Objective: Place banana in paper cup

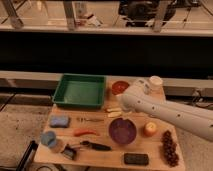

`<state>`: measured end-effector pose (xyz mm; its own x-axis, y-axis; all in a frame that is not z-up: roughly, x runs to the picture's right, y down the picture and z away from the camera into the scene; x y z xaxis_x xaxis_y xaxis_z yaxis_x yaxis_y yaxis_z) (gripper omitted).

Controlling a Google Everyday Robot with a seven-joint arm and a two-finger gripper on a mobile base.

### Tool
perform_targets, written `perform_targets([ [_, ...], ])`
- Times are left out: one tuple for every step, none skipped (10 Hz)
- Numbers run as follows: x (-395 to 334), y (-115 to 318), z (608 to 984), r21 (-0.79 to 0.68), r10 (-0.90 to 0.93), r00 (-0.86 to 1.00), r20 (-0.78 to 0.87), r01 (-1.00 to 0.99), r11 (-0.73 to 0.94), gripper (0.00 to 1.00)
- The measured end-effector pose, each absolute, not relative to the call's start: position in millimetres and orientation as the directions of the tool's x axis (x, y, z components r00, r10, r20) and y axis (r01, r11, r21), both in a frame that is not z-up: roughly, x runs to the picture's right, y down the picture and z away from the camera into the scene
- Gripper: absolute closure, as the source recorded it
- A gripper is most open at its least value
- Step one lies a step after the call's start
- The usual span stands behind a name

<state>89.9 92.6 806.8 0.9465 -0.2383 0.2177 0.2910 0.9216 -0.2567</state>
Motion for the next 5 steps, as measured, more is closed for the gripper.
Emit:
perform_targets([
  [86, 89, 809, -0.242, -0.241, 0.945, 0.220, 0.292, 0.925, 0.20],
  [83, 84, 811, -0.227, -0.240, 0.945, 0.221, 0.290, 0.930, 0.20],
  [79, 82, 814, -0.218, -0.240, 0.945, 0.223, 0.288, 0.932, 0.20],
  [75, 79, 817, -0.207, -0.238, 0.945, 0.224, 0.285, 0.936, 0.20],
  [70, 77, 821, -0.195, -0.234, 0.946, 0.223, 0.279, 0.940, 0.20],
])
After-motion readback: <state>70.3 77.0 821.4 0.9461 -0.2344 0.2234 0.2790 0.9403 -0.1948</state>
